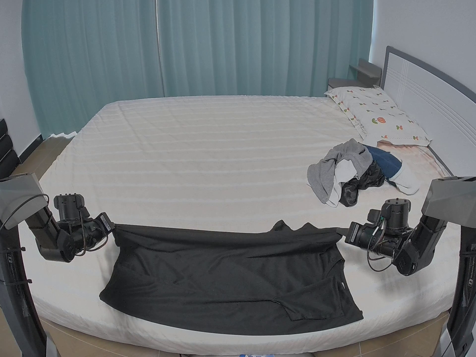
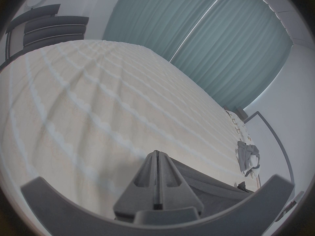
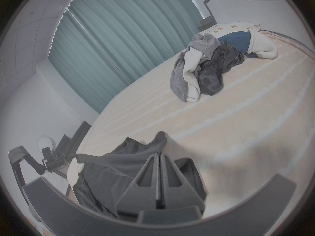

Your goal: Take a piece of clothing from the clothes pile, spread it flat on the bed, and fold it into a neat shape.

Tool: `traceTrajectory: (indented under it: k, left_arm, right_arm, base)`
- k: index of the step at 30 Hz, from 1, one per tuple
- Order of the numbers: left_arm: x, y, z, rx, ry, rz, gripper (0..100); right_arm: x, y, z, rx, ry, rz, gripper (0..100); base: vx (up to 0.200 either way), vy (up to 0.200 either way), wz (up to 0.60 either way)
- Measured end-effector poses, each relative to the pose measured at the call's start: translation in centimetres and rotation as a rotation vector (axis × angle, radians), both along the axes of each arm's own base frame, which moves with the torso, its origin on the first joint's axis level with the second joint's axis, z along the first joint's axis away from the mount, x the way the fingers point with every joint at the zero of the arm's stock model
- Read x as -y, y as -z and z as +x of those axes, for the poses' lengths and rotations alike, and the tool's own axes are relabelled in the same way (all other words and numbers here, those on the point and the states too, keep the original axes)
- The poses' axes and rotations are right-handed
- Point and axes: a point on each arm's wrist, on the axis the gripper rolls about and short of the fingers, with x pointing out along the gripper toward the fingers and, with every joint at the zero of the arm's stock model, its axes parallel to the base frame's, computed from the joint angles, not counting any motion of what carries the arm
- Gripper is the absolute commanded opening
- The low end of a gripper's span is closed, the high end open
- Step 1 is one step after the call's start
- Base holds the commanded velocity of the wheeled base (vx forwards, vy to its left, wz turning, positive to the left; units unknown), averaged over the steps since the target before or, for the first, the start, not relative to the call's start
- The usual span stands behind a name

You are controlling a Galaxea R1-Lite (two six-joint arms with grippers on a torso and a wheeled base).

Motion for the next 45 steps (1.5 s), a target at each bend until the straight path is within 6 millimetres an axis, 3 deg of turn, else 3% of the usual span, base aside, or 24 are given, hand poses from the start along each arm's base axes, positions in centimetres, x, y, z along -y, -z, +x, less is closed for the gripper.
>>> traceTrajectory:
  k: [15, 21, 27, 34, 35, 39, 40, 45]
  left_arm:
    - [0.4, 1.4, -5.5, -0.008, 0.077, 0.130, 0]
    - [0.6, 2.9, -7.8, -0.036, 0.109, 0.179, 0]
    - [0.4, 4.2, -8.7, -0.044, 0.109, 0.198, 0]
    - [0.4, 5.2, -9.8, -0.100, 0.110, 0.183, 0]
    - [0.4, 5.2, -9.9, -0.104, 0.112, 0.181, 100]
    - [0.6, 5.3, -10.4, -0.116, 0.125, 0.169, 100]
    - [0.6, 5.2, -10.5, -0.112, 0.125, 0.169, 100]
    - [0.3, 4.7, -10.5, -0.063, 0.107, 0.178, 100]
  right_arm:
    - [0.8, 1.7, -5.0, 0.006, -0.071, -0.126, 0]
    - [0.8, 3.4, -6.8, -0.001, -0.104, -0.184, 0]
    - [1.0, 5.1, -8.5, -0.102, -0.128, -0.209, 0]
    - [1.0, 5.8, -8.7, -0.130, -0.129, -0.210, 0]
    - [1.1, 5.8, -8.7, -0.132, -0.129, -0.210, 0]
    - [1.1, 5.9, -8.7, -0.136, -0.126, -0.208, 0]
    - [1.1, 5.9, -8.7, -0.136, -0.124, -0.207, 100]
    - [1.2, 5.5, -8.6, -0.142, -0.093, -0.167, 100]
  base:
    - [0.000, 0.000, 0.00]
    - [0.000, 0.000, 0.00]
    - [0.000, 0.000, 0.00]
    - [0.000, 0.000, 0.00]
    - [0.000, 0.000, 0.00]
    - [0.000, 0.000, 0.00]
    - [0.000, 0.000, 0.00]
    - [0.000, 0.000, 0.00]
